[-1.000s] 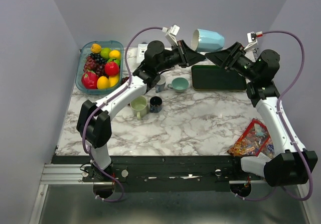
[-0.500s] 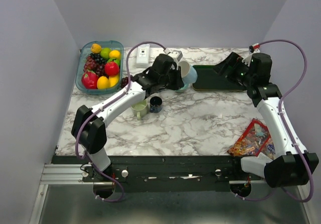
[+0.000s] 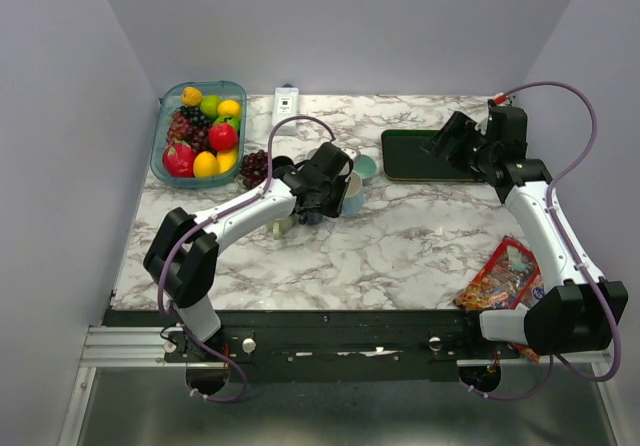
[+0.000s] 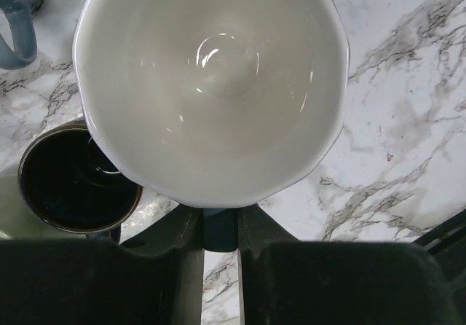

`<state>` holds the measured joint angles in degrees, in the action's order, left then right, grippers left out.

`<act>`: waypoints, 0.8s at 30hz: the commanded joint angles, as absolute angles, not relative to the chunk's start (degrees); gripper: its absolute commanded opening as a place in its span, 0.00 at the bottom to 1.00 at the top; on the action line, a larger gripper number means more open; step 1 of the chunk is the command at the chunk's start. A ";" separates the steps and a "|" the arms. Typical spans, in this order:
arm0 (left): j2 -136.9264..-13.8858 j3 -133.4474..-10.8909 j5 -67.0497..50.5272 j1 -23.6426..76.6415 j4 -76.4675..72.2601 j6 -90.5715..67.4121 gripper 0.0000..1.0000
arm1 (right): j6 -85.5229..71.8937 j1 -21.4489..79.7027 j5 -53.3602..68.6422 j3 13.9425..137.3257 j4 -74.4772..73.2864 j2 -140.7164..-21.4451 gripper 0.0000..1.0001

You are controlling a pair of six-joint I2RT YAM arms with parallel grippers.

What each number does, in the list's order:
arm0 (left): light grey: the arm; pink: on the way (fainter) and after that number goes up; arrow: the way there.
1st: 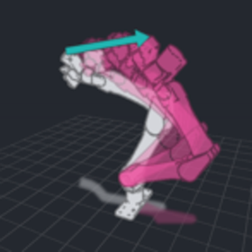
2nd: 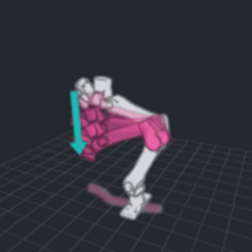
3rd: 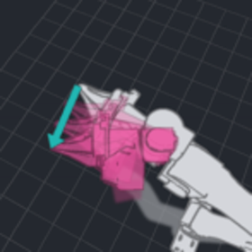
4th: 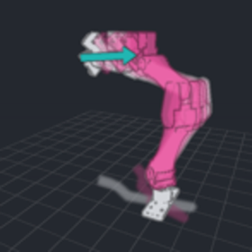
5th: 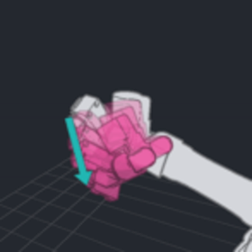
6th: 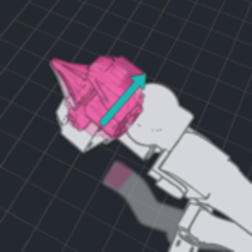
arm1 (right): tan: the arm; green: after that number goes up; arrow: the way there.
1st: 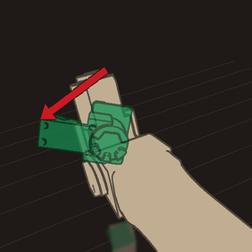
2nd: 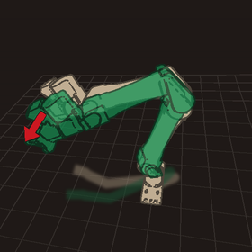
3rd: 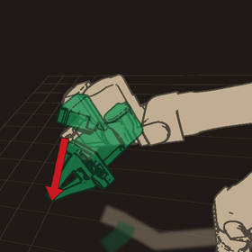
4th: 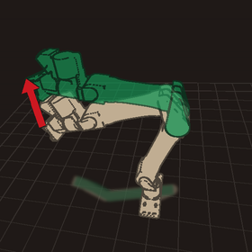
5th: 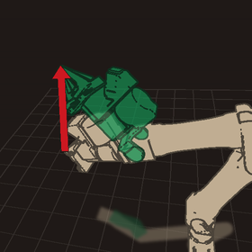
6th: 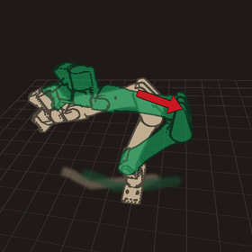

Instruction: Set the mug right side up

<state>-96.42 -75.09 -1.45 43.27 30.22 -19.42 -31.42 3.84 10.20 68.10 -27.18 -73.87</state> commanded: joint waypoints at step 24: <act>-99.06 -75.85 2.46 45.88 27.33 -13.18 0.67 | -31.20 3.96 5.54 69.87 -31.90 -76.99 1.00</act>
